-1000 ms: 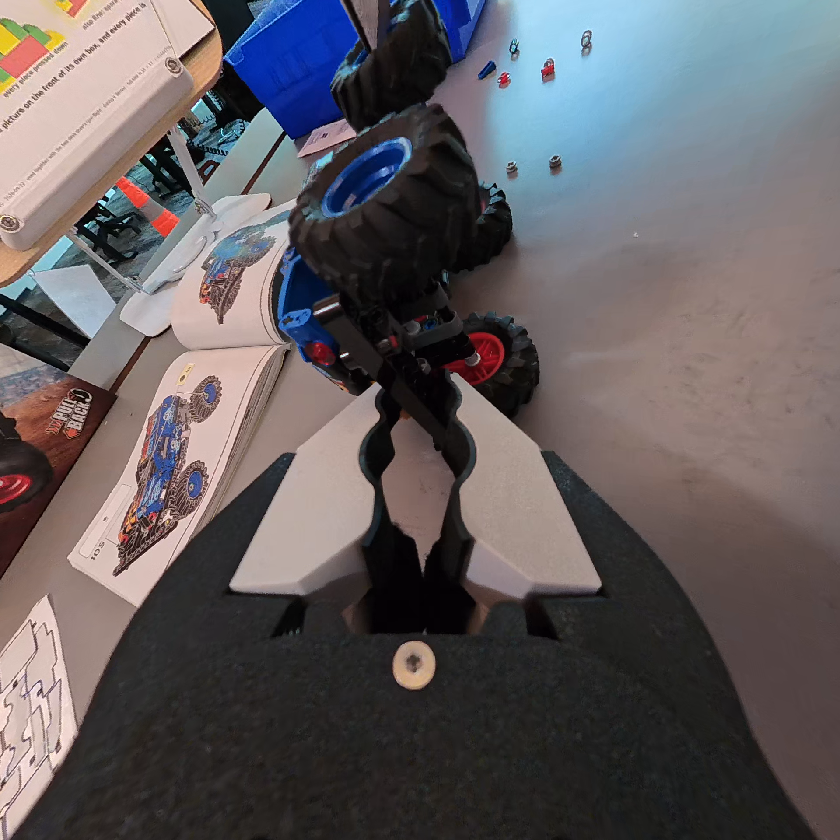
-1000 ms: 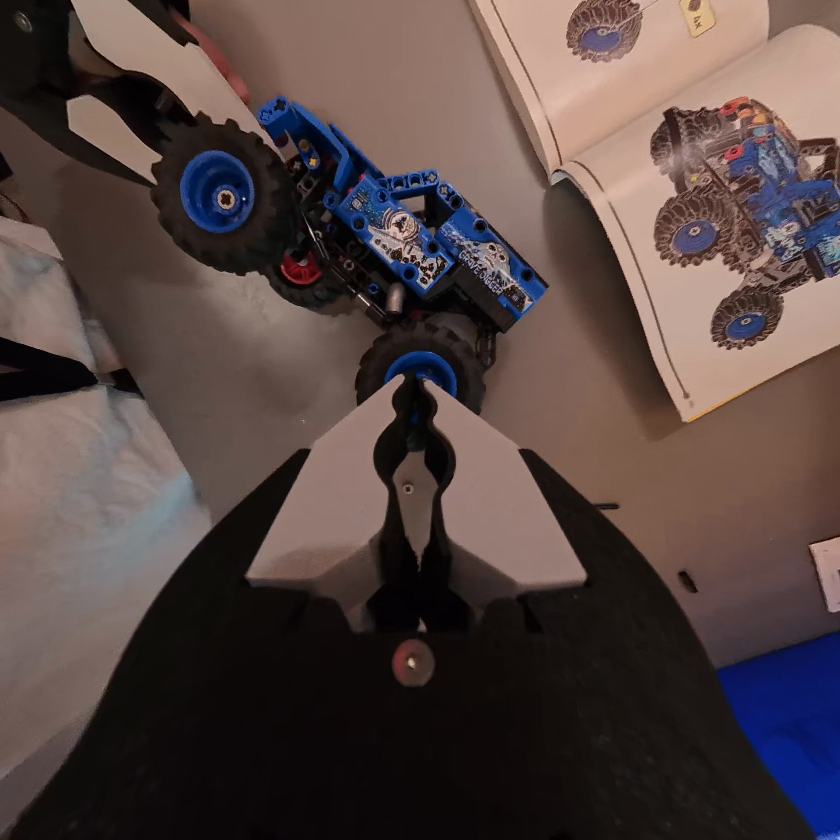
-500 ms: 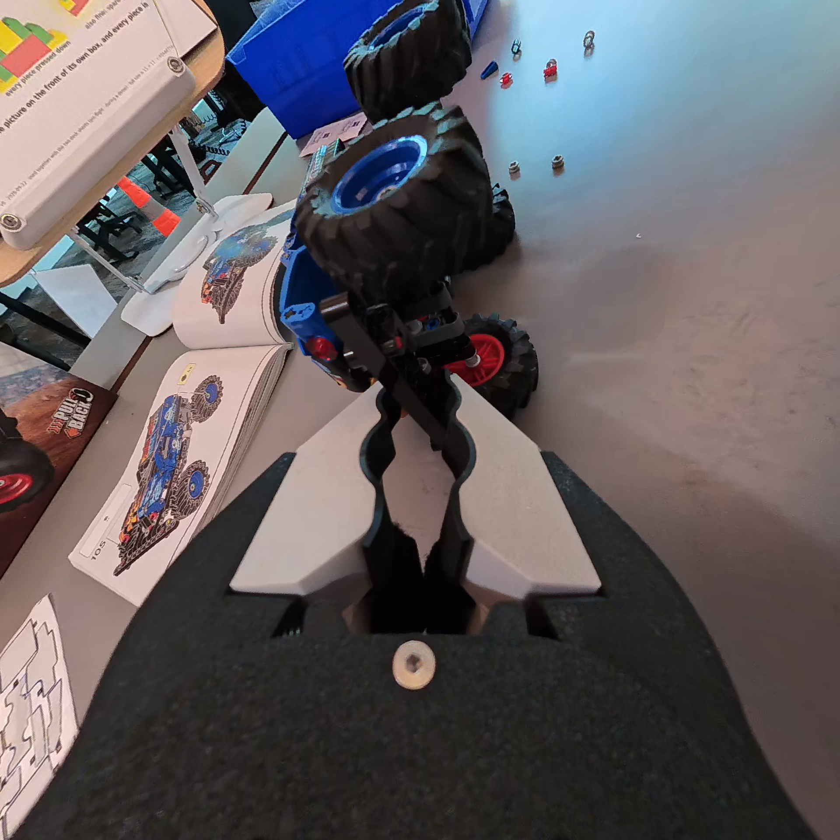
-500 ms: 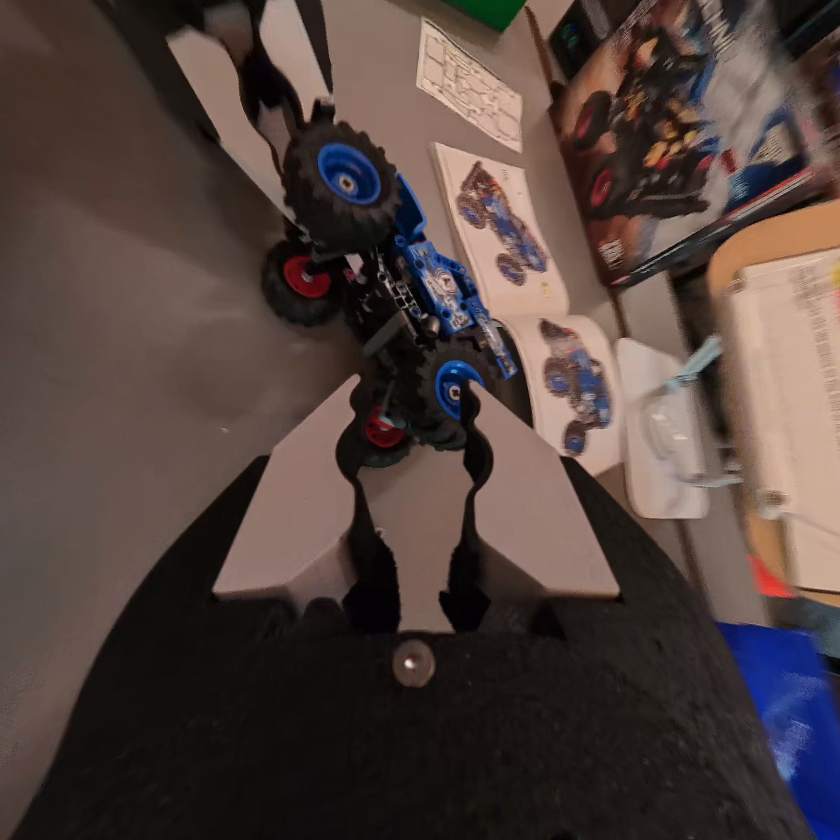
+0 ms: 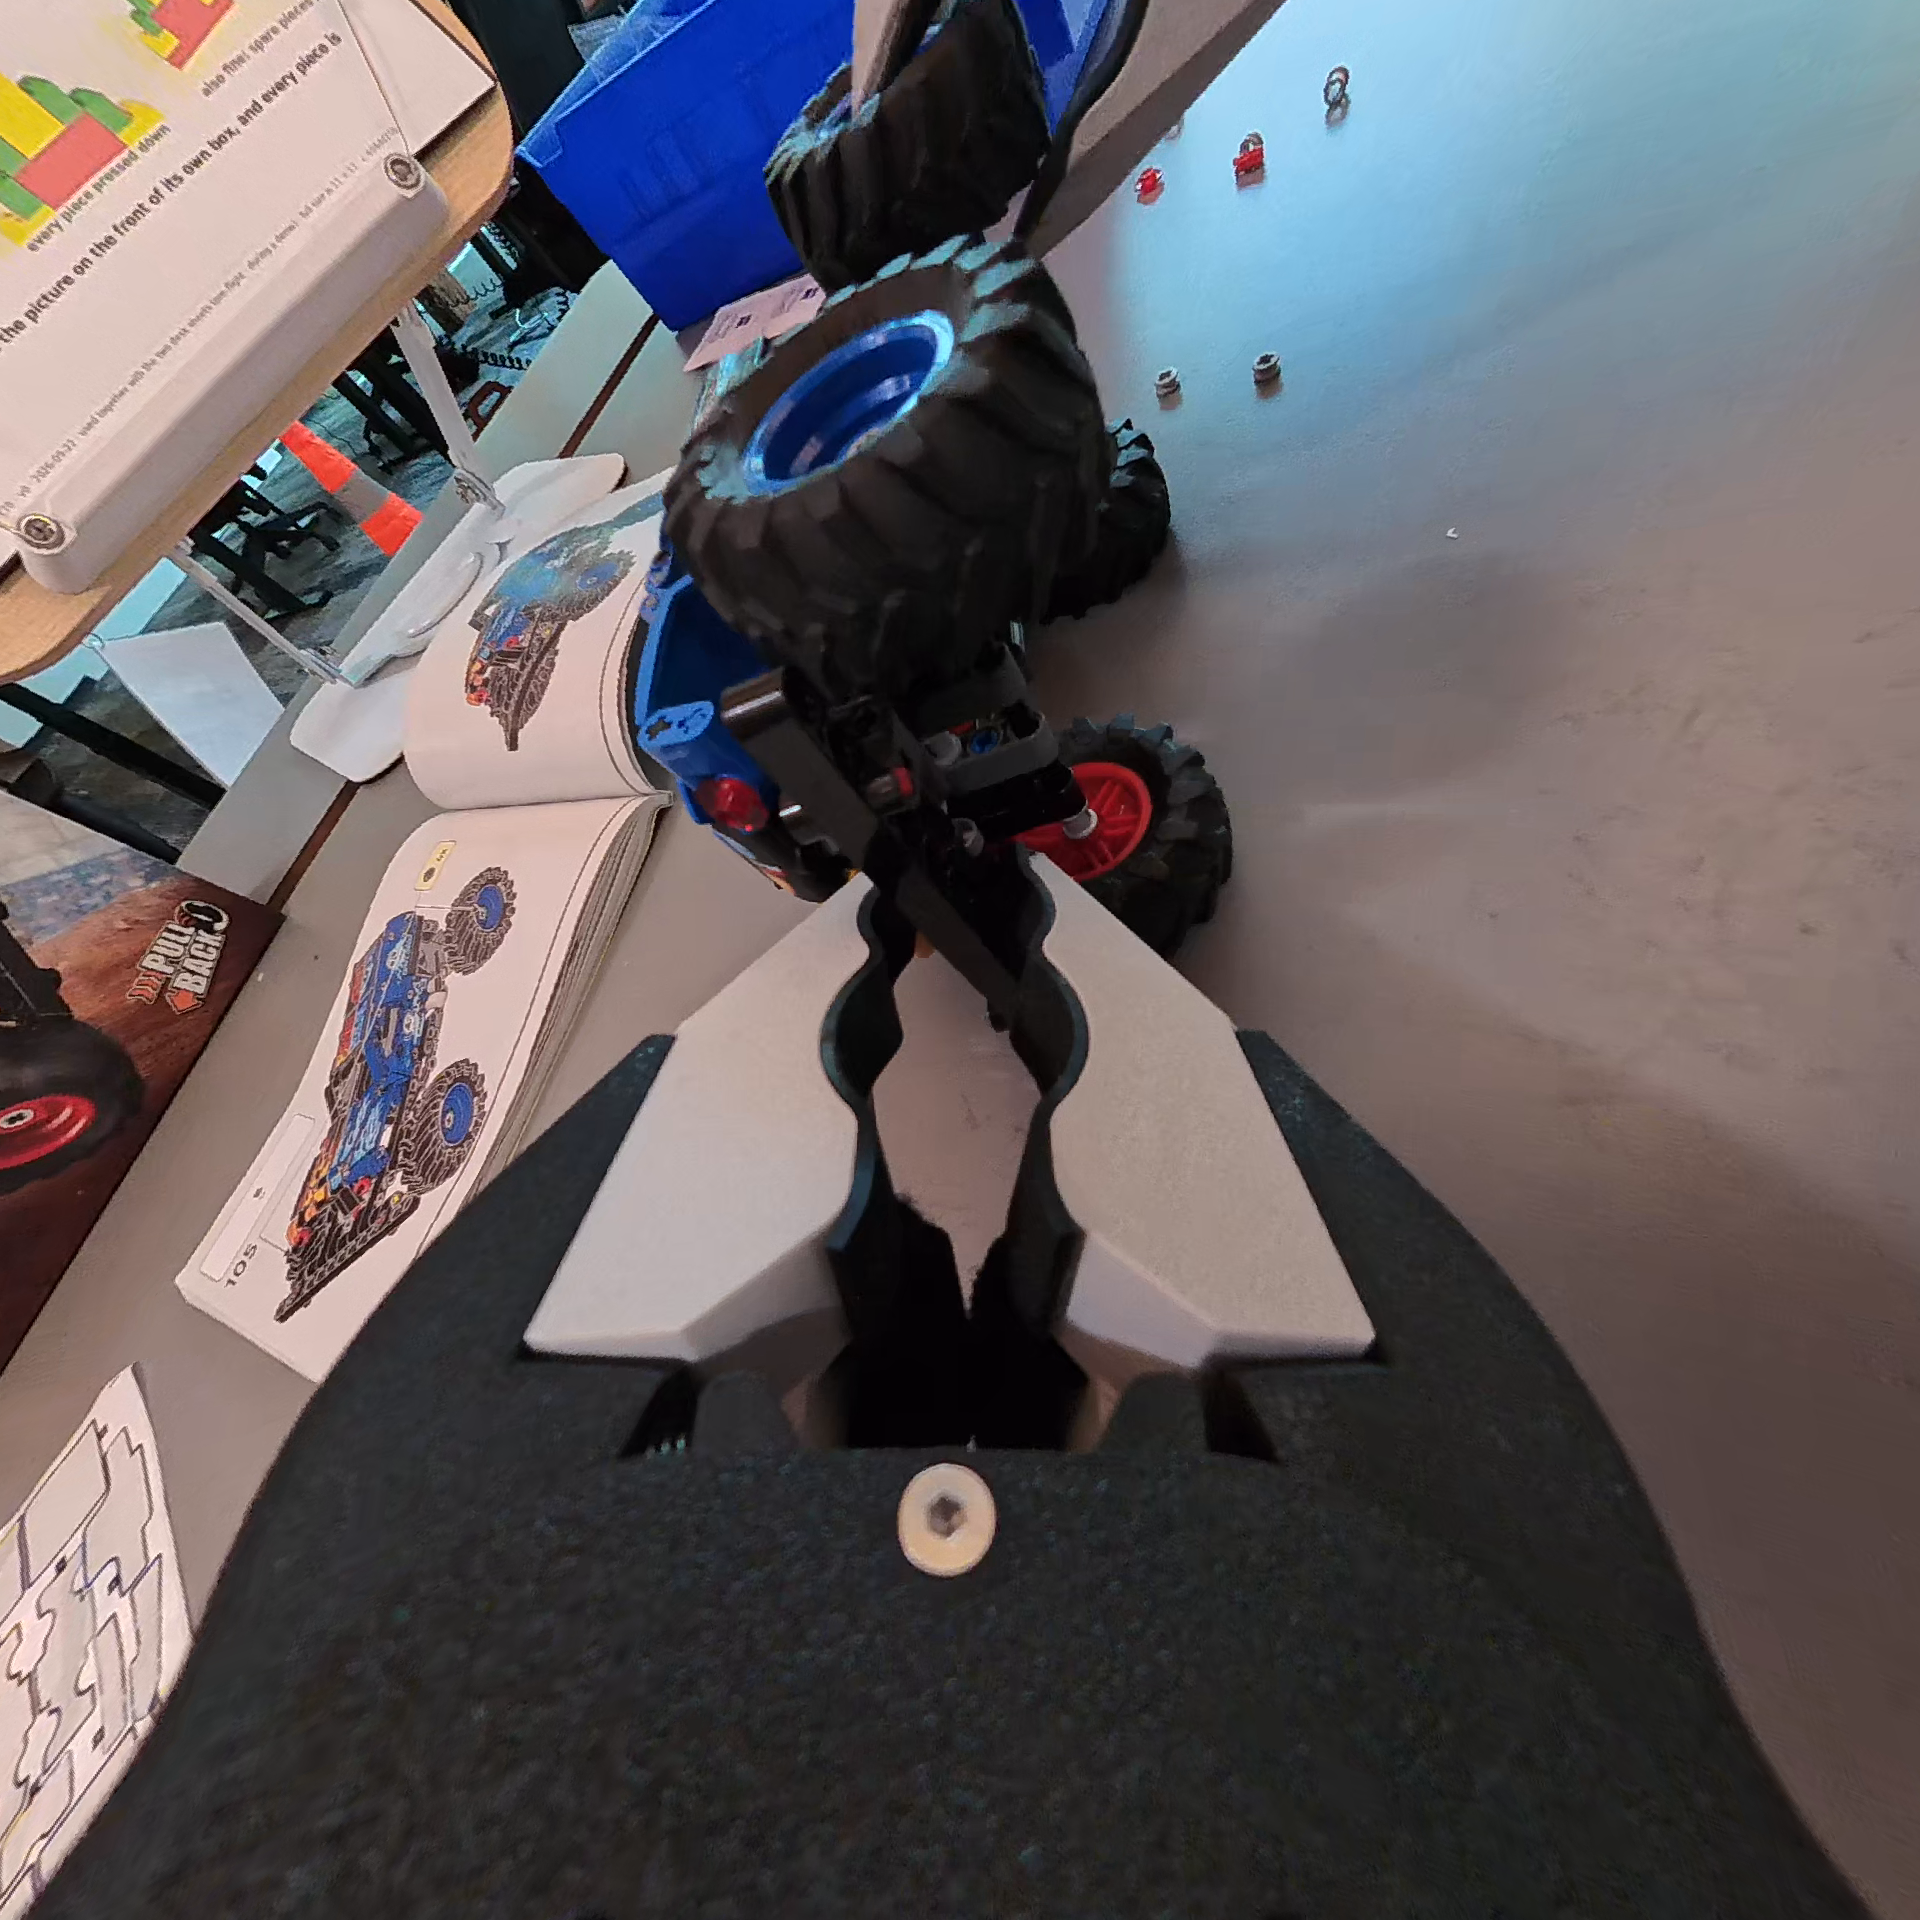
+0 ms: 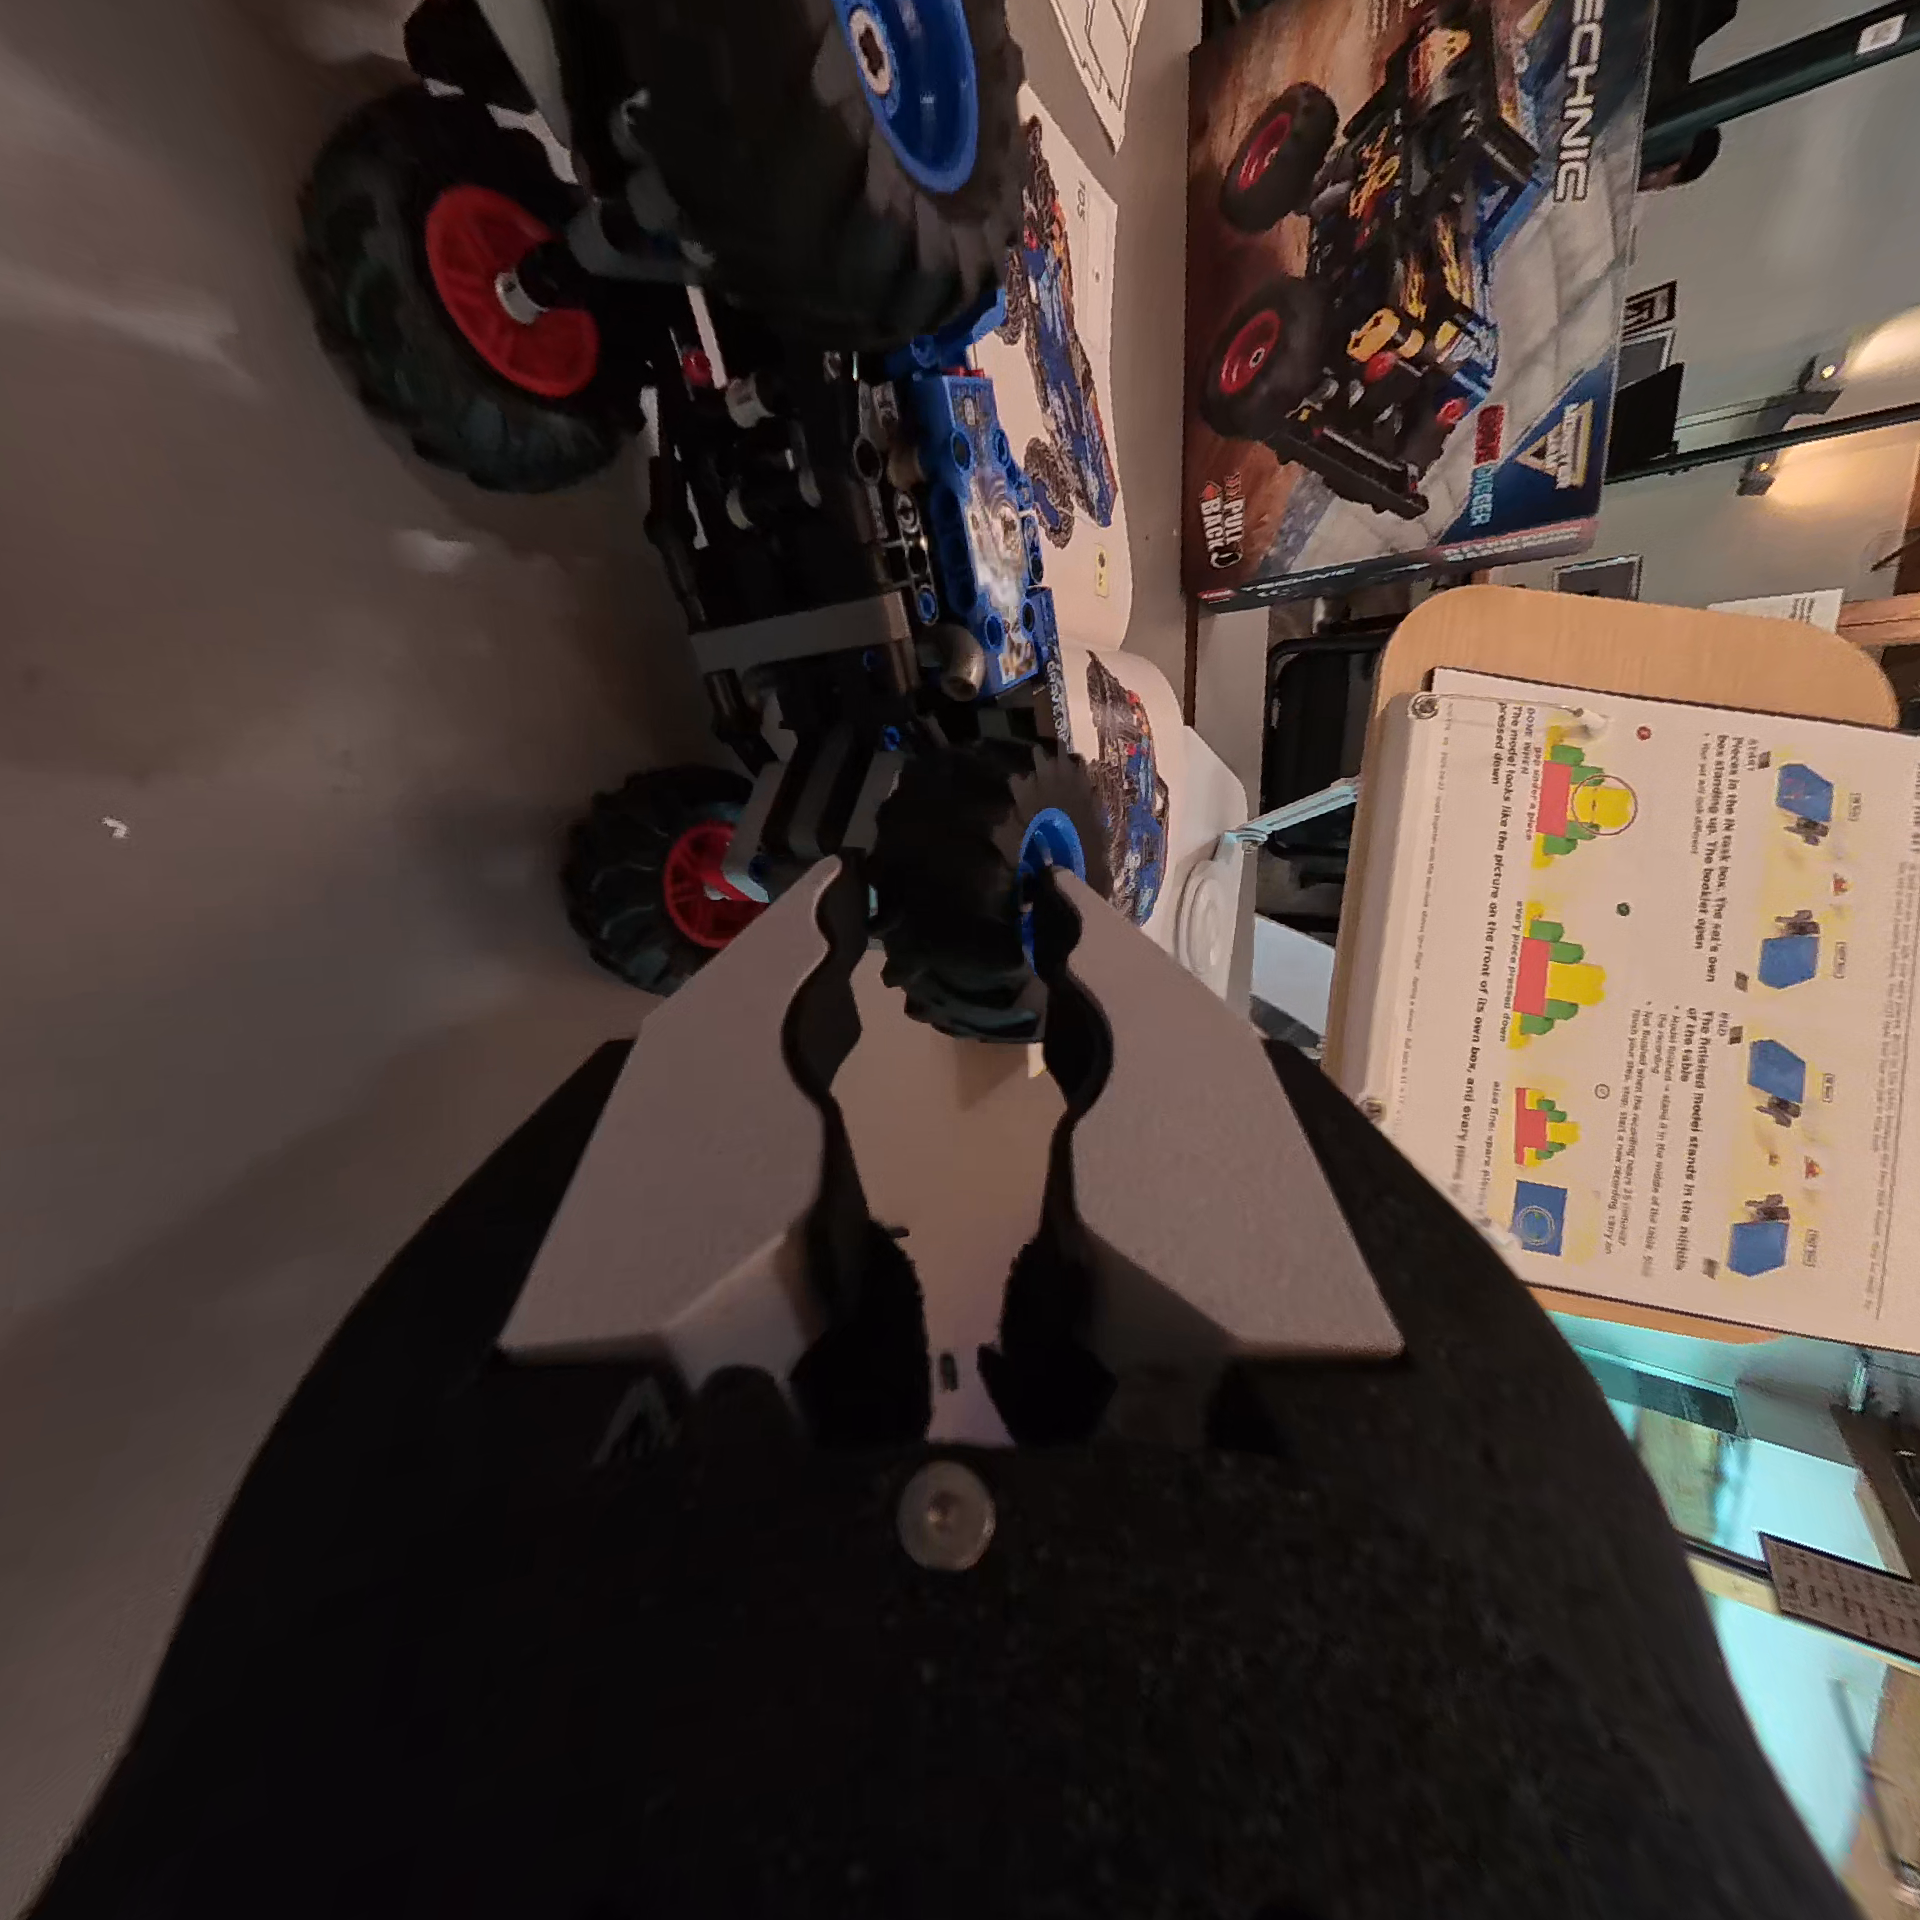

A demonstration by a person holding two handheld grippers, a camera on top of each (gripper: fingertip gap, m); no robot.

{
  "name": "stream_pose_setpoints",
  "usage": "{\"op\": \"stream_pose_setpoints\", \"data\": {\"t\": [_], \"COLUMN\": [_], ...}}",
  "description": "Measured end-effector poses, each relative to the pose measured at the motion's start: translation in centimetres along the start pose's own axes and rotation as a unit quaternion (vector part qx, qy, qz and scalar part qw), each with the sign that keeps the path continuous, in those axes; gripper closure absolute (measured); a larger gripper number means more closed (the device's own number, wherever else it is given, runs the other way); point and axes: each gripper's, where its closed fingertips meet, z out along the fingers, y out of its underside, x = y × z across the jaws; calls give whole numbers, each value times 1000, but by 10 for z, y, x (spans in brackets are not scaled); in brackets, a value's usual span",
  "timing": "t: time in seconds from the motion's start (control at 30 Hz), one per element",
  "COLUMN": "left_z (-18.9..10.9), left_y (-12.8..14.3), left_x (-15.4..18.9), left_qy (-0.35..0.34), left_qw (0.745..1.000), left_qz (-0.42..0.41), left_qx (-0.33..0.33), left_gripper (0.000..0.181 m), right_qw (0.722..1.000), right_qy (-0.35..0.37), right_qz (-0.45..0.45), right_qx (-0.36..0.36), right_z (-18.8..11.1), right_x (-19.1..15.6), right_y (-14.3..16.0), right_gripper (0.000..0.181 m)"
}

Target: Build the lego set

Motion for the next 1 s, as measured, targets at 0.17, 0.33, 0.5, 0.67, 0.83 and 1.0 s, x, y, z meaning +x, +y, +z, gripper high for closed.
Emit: {"op": "stream_pose_setpoints", "data": {"t": [0.17, 0.33, 0.5, 0.67, 0.83, 1.0], "left_z": [0, 0, 0, 1, 1, 1], "left_y": [0, 0, 0, 0, 0, 1], "left_x": [0, 0, 0, -2, -2, -2], "left_qy": [1, 1, 0, -1, -6, 0], "left_qw": [1000, 1000, 1000, 1000, 1000, 1000], "left_qz": [-1, -7, -10, -12, 5, -10], "left_qx": [-1, -2, -3, -3, -2, -5], "left_gripper": [166, 166, 166, 167, 166, 166], "right_qw": [998, 998, 999, 991, 911, 819], "right_qy": [29, 32, 46, 58, -10, -70], "right_qz": [-52, -50, -6, 110, 399, 545], "right_qx": [-8, -15, -4, 41, 104, 163], "right_z": [1, 3, 2, -21, -22, -3], "right_x": [0, 2, 2, 8, -1, -26], "right_y": [-2, -1, -2, -11, 15, 22], "right_gripper": [152, 153, 152, 136, 128, 132]}}
